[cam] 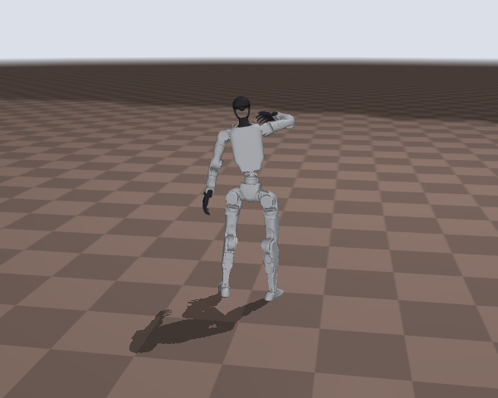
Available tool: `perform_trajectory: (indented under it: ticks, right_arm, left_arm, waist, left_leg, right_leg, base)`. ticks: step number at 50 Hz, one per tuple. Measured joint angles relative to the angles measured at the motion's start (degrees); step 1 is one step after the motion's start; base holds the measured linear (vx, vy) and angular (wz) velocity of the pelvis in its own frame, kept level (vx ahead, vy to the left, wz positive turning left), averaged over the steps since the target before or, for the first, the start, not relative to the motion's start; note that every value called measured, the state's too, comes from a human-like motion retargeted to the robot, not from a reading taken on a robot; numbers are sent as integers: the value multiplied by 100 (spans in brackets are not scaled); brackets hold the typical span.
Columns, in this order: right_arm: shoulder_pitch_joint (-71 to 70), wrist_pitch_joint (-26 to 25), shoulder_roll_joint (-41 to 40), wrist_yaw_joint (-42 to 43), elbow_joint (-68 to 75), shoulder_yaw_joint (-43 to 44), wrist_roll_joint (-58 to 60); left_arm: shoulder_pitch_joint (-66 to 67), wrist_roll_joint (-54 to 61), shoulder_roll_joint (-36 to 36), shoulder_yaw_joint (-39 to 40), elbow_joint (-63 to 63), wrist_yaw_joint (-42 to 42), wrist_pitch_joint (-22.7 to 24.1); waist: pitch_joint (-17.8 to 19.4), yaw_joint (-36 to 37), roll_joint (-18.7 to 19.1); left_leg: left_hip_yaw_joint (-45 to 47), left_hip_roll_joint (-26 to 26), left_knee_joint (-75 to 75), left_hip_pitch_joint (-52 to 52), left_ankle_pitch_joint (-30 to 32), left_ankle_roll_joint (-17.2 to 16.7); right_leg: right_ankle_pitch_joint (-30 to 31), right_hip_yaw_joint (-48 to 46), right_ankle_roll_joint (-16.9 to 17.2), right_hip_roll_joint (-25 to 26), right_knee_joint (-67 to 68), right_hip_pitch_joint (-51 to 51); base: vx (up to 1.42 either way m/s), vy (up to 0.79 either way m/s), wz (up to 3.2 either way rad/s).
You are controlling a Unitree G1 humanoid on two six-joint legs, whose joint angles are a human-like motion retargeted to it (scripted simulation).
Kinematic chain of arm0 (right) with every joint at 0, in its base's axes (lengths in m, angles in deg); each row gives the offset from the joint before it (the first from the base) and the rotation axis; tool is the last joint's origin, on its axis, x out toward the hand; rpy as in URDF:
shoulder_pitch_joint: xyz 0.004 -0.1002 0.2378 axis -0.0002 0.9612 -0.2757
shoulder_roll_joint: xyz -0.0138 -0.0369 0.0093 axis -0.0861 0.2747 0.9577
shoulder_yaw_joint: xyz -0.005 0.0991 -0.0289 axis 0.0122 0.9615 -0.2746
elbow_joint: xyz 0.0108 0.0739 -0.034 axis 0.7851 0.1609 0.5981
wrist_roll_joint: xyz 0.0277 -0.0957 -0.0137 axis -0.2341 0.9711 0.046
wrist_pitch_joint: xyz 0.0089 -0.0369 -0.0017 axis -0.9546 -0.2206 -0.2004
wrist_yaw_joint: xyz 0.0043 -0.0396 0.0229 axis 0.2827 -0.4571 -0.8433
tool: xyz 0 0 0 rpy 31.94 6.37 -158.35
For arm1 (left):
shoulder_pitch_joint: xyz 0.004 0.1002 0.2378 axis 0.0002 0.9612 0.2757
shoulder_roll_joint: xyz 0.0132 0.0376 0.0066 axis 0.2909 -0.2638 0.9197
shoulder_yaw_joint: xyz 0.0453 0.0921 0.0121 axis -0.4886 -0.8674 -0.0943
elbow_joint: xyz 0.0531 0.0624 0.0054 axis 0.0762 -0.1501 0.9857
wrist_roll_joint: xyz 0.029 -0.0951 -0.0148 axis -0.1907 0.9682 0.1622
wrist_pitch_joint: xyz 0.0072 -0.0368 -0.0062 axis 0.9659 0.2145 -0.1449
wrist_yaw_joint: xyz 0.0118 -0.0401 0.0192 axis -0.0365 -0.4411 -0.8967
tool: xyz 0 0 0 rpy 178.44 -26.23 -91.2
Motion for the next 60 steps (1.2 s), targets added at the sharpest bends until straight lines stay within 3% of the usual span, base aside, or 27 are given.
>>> perform_trajectory:
  ticks: [4, 6, 9, 12, 15, 18, 21, 22, 23, 25, 27, 30, 36, 39, 42, 44, 48, 52, 53, 55, 60]
  right_arm:
    - [-445, 254, -312, 1892, 1607, 255, 1709]
    - [-795, 61, -396, 2788, 2184, 31, 3121]
    - [-1207, -297, -451, 3160, 2646, -500, 4570]
    - [-1345, -221, -377, 2496, 2416, -1027, 4813]
    - [-1441, -2, -186, 1248, 1488, -1596, 4184]
    - [-1379, -57, -86, 207, 206, -1967, 2789]
    - [-1120, -85, -120, -12, -768, -1990, 1119]
    - [-1093, -214, -126, -312, -965, -1963, 783]
    - [-1114, -766, -130, -1093, -1122, -1881, 886]
    - [-1005, -858, -250, -490, -1144, -1614, 1055]
    - [-1016, 9, -267, 105, -925, -1419, 442]
    - [-1522, 229, -423, 387, 164, -1190, 1570]
    - [-2627, -8, -905, 2381, 2424, -1654, 5368]
    - [-2662, -379, -1053, 3311, 3150, -1704, 6184]
    - [-2258, -445, -1033, 3274, 3204, -1457, 5458]
    - [-1925, -335, -814, 2498, 2687, -1431, 4654]
    - [-1537, -32, -226, 672, 871, -1950, 3315]
    - [-987, 342, 221, 120, -1135, -1990, 1830]
    - [-864, 252, 278, 315, -1633, -1990, 1617]
    - [-720, -716, 429, -998, -2474, -1785, 1161]
    - [-237, -451, 430, -761, -2294, -653, 71]
  left_arm:
    - [-110, 69, 135, 44, 80, 280, 15]
    - [-169, 103, 190, 121, 80, 447, 29]
    - [-239, 190, 230, 226, 29, 554, 74]
    - [-266, 308, 244, 293, -55, 486, 135]
    - [-282, 353, 239, 328, -113, 348, 147]
    - [-241, 366, 192, 351, -173, 224, 109]
    - [-187, 465, 138, 355, -204, 210, 115]
    - [-161, 466, 109, 346, -194, 167, 99]
    - [-140, 428, 35, 355, -153, 47, -37]
    - [-112, 432, -81, 339, -112, 153, -163]
    - [-38, 348, 43, 228, -103, 184, 87]
    - [17, 121, 169, 87, -14, 58, 91]
    - [-80, 46, 312, 129, 59, 233, 153]
    - [-146, 174, 311, 178, 41, 456, 208]
    - [-212, 358, 304, 221, 13, 536, 194]
    - [-212, 427, 342, 256, -14, 461, 155]
    - [-123, 341, 400, 321, -98, 306, 148]
    - [-32, 273, 425, 447, -199, 264, 200]
    - [-34, 298, 332, 484, -206, 302, 126]
    - [-8, 249, 78, 513, -157, 127, -144]
    - [82, 167, -39, 368, -17, 104, -150]
  waist:
    - [-9, 63, -63]
    - [-16, 93, -98]
    - [-36, 118, -123]
    - [-56, 118, -129]
    - [-33, 97, -117]
    - [-3, 76, -95]
    - [27, 60, -68]
    - [26, 57, -53]
    - [19, 53, -30]
    - [14, 35, 29]
    - [-4, 12, 6]
    - [-40, 0, -1]
    - [-84, 25, -32]
    - [-88, 58, -29]
    - [-64, 68, -36]
    - [-47, 68, -71]
    - [-16, 82, -134]
    - [66, 117, -207]
    - [83, 116, -178]
    - [86, 91, -87]
    - [67, 25, -57]
  left_leg:
    - [15, -7, -28, 28, 3, -18]
    - [5, -16, -45, 33, 9, -24]
    - [-23, -23, -57, 22, 17, -32]
    - [-55, -18, -51, -5, 22, -39]
    - [-87, -11, -41, -25, 26, -37]
    - [-92, 13, -22, -43, 24, -48]
    - [-79, 46, -6, -47, 22, -81]
    - [-79, 36, -1, -46, 17, -64]
    - [-87, -10, 5, -41, 3, 7]
    - [-64, -10, 10, -26, -6, 13]
    - [-52, 15, 7, -16, 1, -38]
    - [-41, -25, 2, 1, -8, -3]
    - [-47, -47, -24, 26, -2, -20]
    - [-70, -47, -31, 26, -2, -28]
    - [-107, -40, -32, 24, 1, -27]
    - [-134, -31, -30, 12, 6, -24]
    - [-158, 11, -13, -43, 18, -34]
    - [-164, 57, 3, -92, 32, -70]
    - [-165, 64, 6, -96, 33, -71]
    - [-196, -7, 20, -102, 16, 50]
    - [-184, -7, 33, -106, 8, 69]
  right_leg:
    - [-4, 12, 0, -6, 8, 6]
    - [-11, 1, 0, -17, 14, 11]
    - [-17, -29, 0, -26, 17, 14]
    - [-18, -65, 0, -23, 13, 11]
    - [-21, -99, 0, -18, 13, 15]
    - [-20, -108, 0, 7, 9, 8]
    - [-19, -102, 0, 44, 6, 1]
    - [-19, -97, 0, 33, 7, 2]
    - [-20, -85, 0, -20, 13, 10]
    - [-18, -59, 0, -19, 14, 10]
    - [-21, -59, 0, 10, 12, 15]
    - [-24, -34, 0, -37, 22, 20]
    - [-38, -43, 0, -65, 37, 37]
    - [-41, -68, 0, -68, 39, 49]
    - [-43, -109, 0, -64, 43, 68]
    - [-43, -139, 0, -54, 43, 74]
    - [-31, -178, 0, -9, 27, 46]
    - [-20, -194, 0, 46, 3, 15]
    - [-19, -195, 0, 54, -3, 14]
    - [-14, -192, 0, -24, -5, 29]
    - [-1, -169, 0, -23, -17, 24]
  base:
    - [0, 0, 0]
    - [0, 0, 0]
    - [0, 0, 0]
    - [0, 0, 0]
    - [0, 0, 0]
    - [0, 0, 0]
    - [0, 0, 0]
    - [0, 0, 0]
    - [2, 5, -3]
    - [0, 0, 0]
    - [0, 0, 0]
    - [0, 0, 0]
    - [0, 0, 0]
    - [0, 0, 0]
    - [0, 0, 0]
    - [0, 0, 0]
    - [0, 0, 0]
    - [0, 0, 0]
    - [0, 0, 0]
    - [1, 3, 2]
    - [0, 0, 0]
